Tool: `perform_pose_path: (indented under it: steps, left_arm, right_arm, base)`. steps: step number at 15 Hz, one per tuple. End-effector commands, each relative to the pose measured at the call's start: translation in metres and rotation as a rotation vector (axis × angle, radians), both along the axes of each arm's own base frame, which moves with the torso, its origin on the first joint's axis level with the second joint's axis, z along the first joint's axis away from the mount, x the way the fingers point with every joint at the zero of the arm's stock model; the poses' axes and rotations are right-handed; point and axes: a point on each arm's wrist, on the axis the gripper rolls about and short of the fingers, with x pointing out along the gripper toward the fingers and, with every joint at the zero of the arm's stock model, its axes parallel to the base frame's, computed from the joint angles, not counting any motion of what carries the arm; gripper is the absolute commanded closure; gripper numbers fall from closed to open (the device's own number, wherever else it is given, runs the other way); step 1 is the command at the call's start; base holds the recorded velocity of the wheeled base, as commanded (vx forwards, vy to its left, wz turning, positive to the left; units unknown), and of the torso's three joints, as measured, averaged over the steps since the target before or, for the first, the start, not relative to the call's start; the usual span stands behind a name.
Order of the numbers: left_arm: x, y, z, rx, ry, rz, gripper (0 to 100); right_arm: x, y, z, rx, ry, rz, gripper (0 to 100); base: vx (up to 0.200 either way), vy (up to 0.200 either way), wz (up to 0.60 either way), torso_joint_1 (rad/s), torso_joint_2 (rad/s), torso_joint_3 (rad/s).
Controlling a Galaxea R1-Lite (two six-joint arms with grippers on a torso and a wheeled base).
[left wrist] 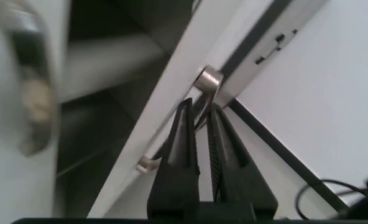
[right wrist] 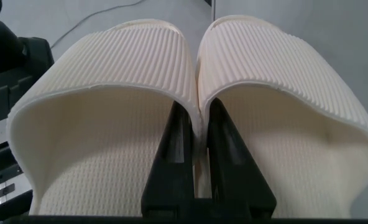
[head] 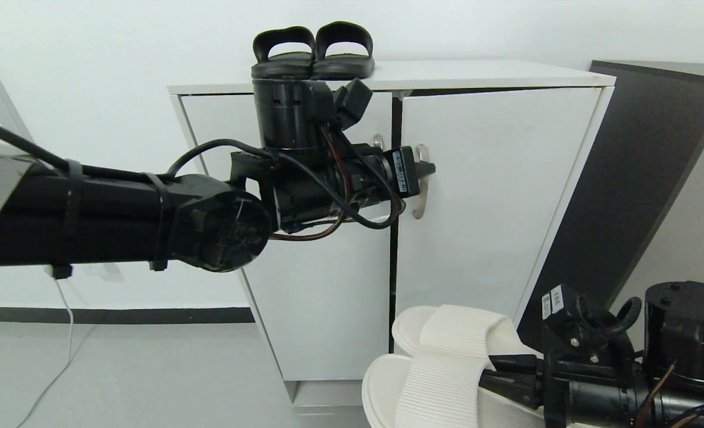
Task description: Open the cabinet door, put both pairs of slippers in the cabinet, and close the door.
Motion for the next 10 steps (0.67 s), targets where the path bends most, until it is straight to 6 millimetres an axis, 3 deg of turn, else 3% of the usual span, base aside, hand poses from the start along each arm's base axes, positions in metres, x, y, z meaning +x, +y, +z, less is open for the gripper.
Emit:
perform_pose_path:
  steps: [1, 7, 10]
  left_arm:
    - [-0.026, 0.005, 0.015, -0.020, -0.021, -0.032, 100]
    - [-0.064, 0.024, 0.022, -0.020, -0.024, -0.055, 100]
    - [-0.061, 0.039, 0.022, -0.018, -0.022, -0.016, 100]
  right_arm:
    - [-0.003, 0.000, 0.001, 0.002, -0.003, 0.009, 100]
    - [-0.012, 0.006, -0.002, -0.007, 0.013, 0.055, 100]
    - [-0.019, 0.010, -0.006, -0.019, 0.025, 0.087, 100]
  base:
    - [0.000, 0.000, 0.00, 0.000, 0.00, 0.000]
    - [0.000, 0.000, 0.00, 0.000, 0.00, 0.000]
    - [0.000, 0.000, 0.00, 0.000, 0.00, 0.000]
